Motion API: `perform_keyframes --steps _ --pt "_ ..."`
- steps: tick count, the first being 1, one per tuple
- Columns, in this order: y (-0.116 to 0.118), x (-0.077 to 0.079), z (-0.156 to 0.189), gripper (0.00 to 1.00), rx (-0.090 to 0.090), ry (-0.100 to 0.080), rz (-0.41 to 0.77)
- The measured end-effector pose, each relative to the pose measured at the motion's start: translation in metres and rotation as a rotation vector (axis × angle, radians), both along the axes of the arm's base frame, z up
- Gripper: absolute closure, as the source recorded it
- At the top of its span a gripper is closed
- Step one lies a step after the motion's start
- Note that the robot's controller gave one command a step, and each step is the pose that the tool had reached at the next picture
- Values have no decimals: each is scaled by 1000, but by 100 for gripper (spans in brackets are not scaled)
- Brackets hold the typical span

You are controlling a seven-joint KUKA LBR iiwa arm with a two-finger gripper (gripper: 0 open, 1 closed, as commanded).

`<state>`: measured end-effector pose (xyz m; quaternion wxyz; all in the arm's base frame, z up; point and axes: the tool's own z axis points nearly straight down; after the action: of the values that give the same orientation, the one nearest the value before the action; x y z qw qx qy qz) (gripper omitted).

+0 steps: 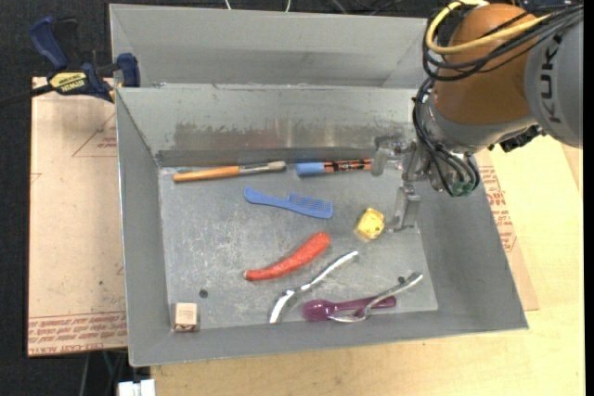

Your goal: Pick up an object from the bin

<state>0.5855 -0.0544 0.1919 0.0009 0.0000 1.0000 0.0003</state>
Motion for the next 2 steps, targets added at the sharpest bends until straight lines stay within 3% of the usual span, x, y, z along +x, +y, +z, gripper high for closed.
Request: perform_keyframes --steps 1,2 --pt "-35 17 -118 0 1 2 459" --pt "-24 17 -50 0 -1 -7 556"
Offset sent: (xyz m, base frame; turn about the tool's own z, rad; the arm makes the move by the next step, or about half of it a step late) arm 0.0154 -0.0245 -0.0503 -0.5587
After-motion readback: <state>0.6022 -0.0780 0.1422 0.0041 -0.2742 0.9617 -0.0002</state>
